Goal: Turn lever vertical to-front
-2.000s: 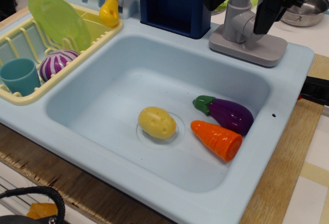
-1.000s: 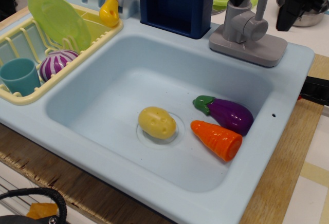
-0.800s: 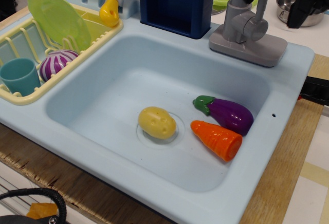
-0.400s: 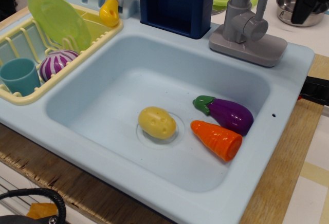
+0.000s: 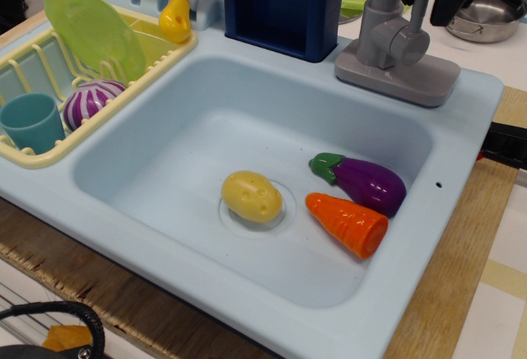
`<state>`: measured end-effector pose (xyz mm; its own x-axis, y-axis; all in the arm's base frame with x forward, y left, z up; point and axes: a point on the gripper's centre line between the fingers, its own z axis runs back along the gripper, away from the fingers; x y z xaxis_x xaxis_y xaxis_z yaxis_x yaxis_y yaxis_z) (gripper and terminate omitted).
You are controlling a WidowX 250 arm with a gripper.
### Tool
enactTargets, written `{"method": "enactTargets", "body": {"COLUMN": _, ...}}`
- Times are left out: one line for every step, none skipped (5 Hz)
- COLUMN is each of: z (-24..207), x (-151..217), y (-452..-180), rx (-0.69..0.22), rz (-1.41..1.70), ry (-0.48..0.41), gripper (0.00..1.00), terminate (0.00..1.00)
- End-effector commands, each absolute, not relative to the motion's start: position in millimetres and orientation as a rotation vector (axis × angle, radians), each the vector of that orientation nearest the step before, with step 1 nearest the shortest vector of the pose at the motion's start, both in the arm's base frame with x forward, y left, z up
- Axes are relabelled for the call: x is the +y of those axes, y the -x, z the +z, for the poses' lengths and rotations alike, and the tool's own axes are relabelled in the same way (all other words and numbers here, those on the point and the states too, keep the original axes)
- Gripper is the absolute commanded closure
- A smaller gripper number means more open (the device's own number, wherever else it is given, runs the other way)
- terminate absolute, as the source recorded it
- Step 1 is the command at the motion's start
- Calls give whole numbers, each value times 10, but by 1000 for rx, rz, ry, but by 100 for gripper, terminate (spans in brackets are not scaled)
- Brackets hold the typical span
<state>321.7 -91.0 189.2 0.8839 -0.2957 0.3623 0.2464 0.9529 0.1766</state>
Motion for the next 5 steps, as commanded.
{"method": "enactTargets", "body": {"z": 1873, "x": -909, "y": -3179, "rx": -376, "rz": -269, "ry": -112, "gripper": 100, "terminate": 0}}
{"method": "enactTargets", "body": {"z": 1792, "x": -840, "y": -2966, "rx": -356, "rz": -183, "ry": -104, "gripper": 100, "terminate": 0}}
{"method": "enactTargets", "body": {"z": 1678, "x": -686, "y": -2763, "rx": -320, "rz": -97, "ry": -89, "gripper": 100, "terminate": 0}}
{"method": "enactTargets", "body": {"z": 1566, "x": -616, "y": -2633, "rx": -291, "rz": -49, "ry": -77, "gripper": 100, "terminate": 0}}
{"method": "enactTargets", "body": {"z": 1468, "x": -606, "y": -2584, "rx": -237, "rz": -30, "ry": -53, "gripper": 100, "terminate": 0}}
